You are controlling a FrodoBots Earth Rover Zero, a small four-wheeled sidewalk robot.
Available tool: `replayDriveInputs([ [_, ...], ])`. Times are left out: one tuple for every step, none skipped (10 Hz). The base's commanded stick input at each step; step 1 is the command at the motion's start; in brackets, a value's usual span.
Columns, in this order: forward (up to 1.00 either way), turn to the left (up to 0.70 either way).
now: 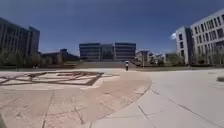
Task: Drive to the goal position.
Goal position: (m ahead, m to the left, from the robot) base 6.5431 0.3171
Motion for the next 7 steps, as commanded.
replayDriveInputs([
  [0.65, 0.0],
  [0.64, 0.0],
  [0.64, 0.0],
  [0.64, 0.0],
  [0.64, 0.0],
  [0.64, 0.0],
  [0.64, 0.0],
])
